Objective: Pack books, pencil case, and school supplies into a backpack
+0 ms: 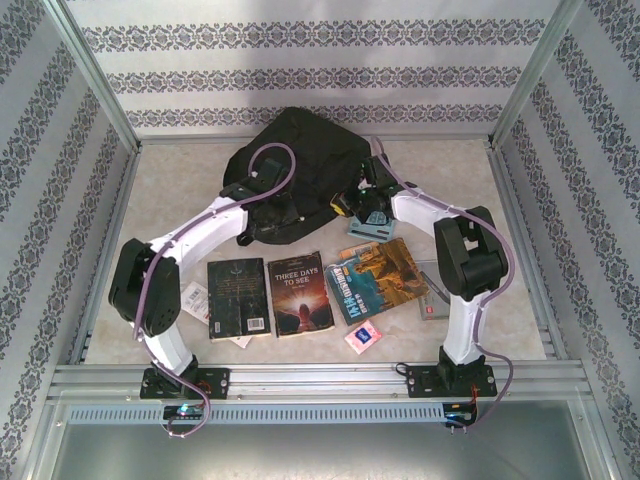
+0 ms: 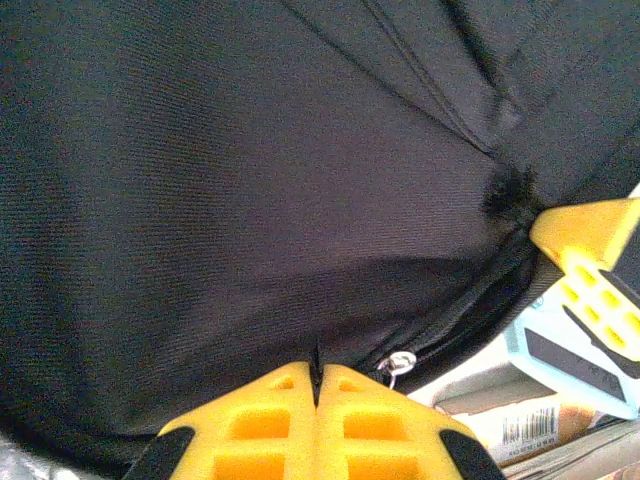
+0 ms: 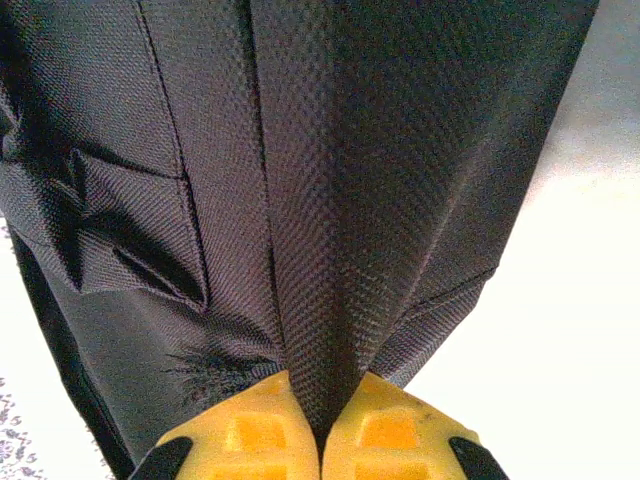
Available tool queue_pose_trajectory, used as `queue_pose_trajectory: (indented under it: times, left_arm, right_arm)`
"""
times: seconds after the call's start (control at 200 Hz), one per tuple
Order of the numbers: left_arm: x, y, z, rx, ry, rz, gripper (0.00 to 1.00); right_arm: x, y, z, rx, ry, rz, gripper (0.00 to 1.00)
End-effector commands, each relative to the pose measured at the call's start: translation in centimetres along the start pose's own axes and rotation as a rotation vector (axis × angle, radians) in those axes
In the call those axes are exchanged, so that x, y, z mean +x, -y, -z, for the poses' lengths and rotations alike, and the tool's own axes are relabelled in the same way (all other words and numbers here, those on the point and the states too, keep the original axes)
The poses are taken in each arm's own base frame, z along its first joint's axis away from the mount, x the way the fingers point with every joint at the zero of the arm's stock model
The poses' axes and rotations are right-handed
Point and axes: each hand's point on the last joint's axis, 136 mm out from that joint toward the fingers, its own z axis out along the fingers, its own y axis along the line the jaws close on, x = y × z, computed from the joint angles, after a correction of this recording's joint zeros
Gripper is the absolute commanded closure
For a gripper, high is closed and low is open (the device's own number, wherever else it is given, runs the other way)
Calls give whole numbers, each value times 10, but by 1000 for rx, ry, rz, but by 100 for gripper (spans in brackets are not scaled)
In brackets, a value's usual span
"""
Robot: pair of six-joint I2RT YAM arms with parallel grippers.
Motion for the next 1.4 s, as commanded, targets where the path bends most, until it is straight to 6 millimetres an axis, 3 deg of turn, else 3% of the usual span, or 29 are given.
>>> queue_pose_trajectory:
  times: [0.0,0.355,0.515,0.969,1.004,1.094,1.224,1.269,1.299,1.354,1.394]
  left_arm:
    - [-20,-24,18,-39,73,55,100]
    - [-28,-54,24,-78,94,85,100]
    - [-34,-67,27,-94,107,101,100]
    - [-44,-91,41,-133,154,111,100]
    - [-43,-90,41,-124,152,109,100]
    - [-41,-80,36,-71,129,111,100]
    - [-37,-48,36,28,83,72,100]
    - [-35,-34,37,47,63,34,95]
    - [-34,-27,38,46,54,8,93]
    - [-32,-15,41,48,46,-33,89]
    - [-31,-6,43,63,43,-54,85]
  right_arm:
    - [-32,25,11,56,82,-38,100]
    - [-69,24,22,78,47,47,100]
    - [-87,33,30,138,30,58,100]
    - [-115,47,48,162,72,68,100]
    - [-114,45,47,153,64,77,100]
    - [-108,40,45,140,47,104,89]
    - [-99,31,46,118,42,136,89]
    - [-94,26,46,98,34,144,88]
    - [-93,25,47,98,34,152,81]
    - [-92,26,53,134,52,168,58]
    - [-92,29,59,161,71,180,51]
